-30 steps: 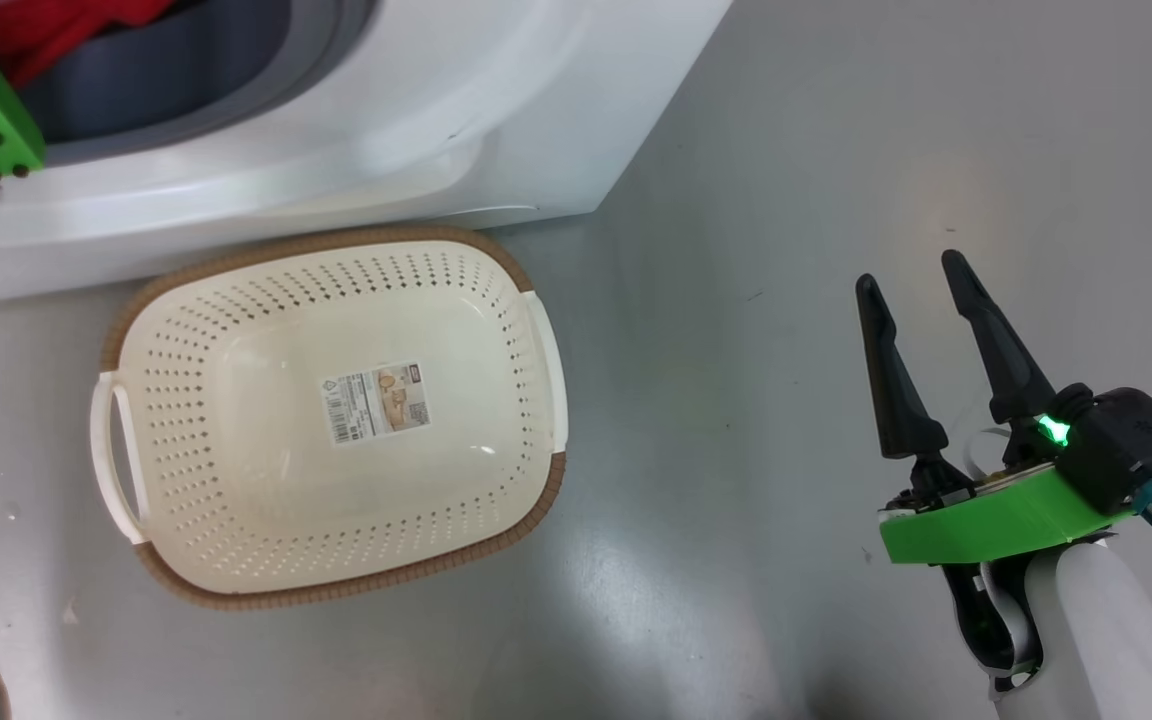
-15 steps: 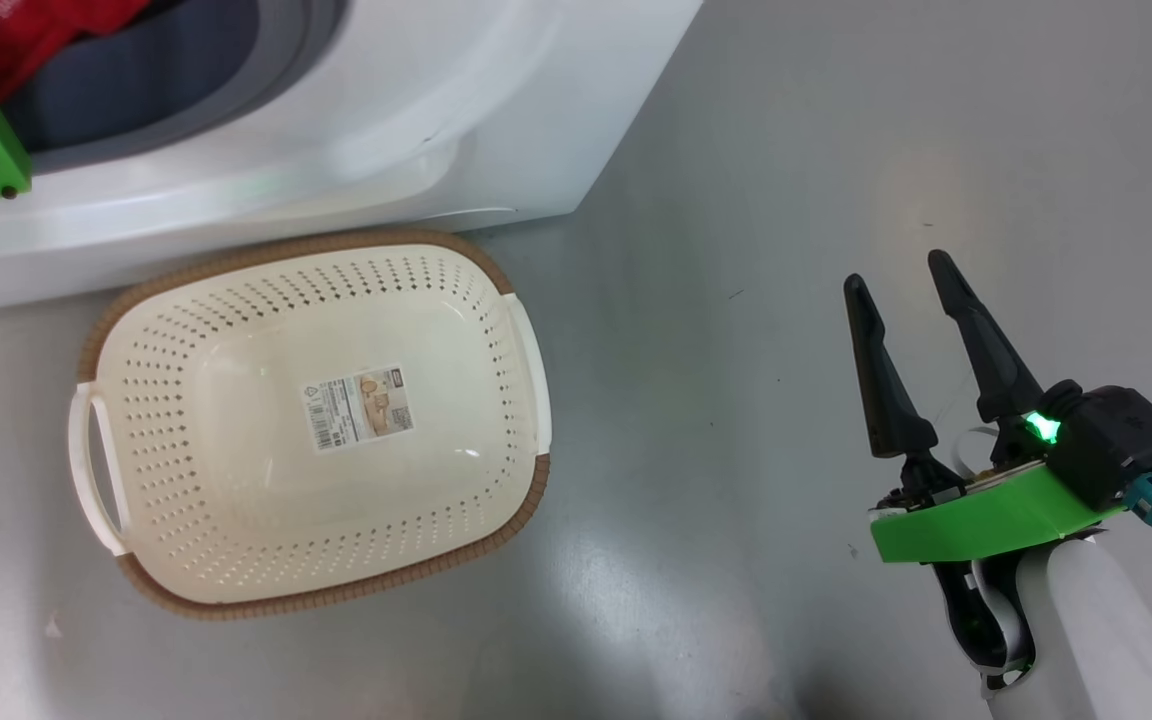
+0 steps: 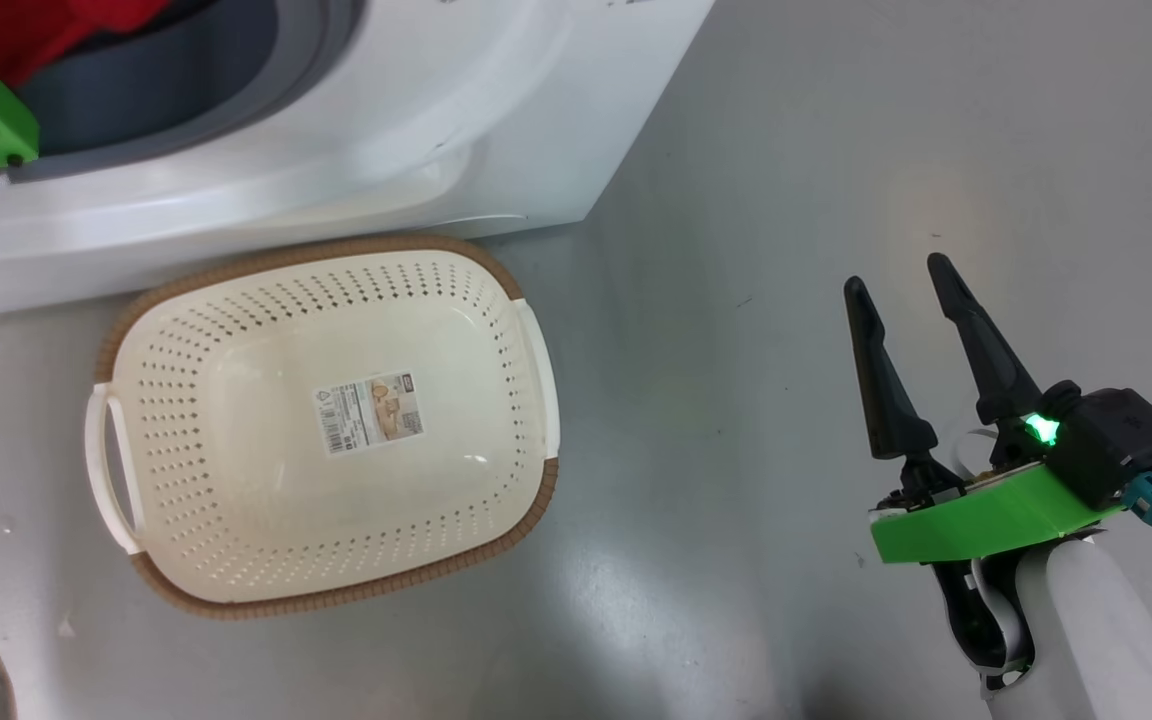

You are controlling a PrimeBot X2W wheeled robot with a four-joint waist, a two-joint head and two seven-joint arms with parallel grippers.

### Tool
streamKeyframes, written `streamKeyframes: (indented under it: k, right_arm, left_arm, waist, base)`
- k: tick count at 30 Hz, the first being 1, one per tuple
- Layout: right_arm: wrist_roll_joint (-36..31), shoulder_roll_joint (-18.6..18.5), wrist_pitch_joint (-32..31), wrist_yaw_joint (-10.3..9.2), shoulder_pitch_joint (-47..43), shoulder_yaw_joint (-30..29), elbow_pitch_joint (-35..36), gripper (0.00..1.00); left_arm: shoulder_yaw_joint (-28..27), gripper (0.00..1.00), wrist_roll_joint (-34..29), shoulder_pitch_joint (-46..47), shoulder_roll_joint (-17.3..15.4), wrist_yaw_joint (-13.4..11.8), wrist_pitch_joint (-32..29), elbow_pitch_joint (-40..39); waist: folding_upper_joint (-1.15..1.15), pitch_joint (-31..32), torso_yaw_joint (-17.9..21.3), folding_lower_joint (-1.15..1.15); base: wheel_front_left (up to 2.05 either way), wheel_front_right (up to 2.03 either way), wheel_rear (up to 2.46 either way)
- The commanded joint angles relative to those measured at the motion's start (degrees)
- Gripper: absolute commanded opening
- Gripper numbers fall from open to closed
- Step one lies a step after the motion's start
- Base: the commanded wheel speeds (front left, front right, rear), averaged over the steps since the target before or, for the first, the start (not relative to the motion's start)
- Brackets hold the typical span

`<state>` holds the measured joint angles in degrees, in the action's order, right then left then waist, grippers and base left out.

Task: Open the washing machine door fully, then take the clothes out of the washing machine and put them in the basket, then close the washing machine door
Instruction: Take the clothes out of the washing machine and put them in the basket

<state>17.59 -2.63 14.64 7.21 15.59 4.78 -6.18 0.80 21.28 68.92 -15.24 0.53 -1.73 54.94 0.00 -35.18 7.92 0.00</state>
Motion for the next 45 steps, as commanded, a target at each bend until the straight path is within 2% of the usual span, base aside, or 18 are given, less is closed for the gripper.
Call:
streamKeyframes:
  k: [1, 6, 17, 39, 45]
  right_arm:
    - [0.4, -0.2, 0.4, 0.28, 0.1, 1.1, 1.0, 1.0]
    - [0.3, -0.2, 0.4, 0.28, 0.0, 0.8, 1.0, 1.0]
    - [0.2, -0.2, 0.4, 0.28, -0.8, 0.6, 0.7, 1.0]
    - [0.1, -0.2, 0.4, 0.28, -5.7, -0.1, -1.0, 1.0]
    - [0.1, -0.2, 0.4, 0.28, -7.4, -0.5, -1.4, 1.0]
  left_arm:
    - [-1.0, 0.0, 0.3, -0.6, -2.6, 0.3, 0.8, -2.0]
    - [-1.1, 0.0, 1.5, -2.4, -2.0, 2.7, 5.5, -4.1]
    - [-1.2, 0.0, 2.7, -9.8, -0.5, 4.6, 14.8, -9.3]
    - [-3.1, 0.0, 0.9, -35.4, 5.7, 4.5, 16.7, -28.8]
    - [-3.6, 0.0, -0.1, -42.1, 7.2, 3.7, 16.7, -35.0]
  waist:
    - [0.0, 0.1, -0.2, 0.0]
    - [0.0, 1.0, -1.1, 0.0]
    - [0.0, 4.8, -2.1, 0.0]
    - [0.0, 18.3, -4.9, 0.0]
    - [0.0, 22.0, -5.2, 0.0]
  base:
    - [0.0, 0.0, 0.0]
    - [0.0, 0.0, 0.0]
    - [0.0, 0.0, 0.0]
    - [0.0, 0.0, 0.0]
    - [0.0, 0.0, 0.0]
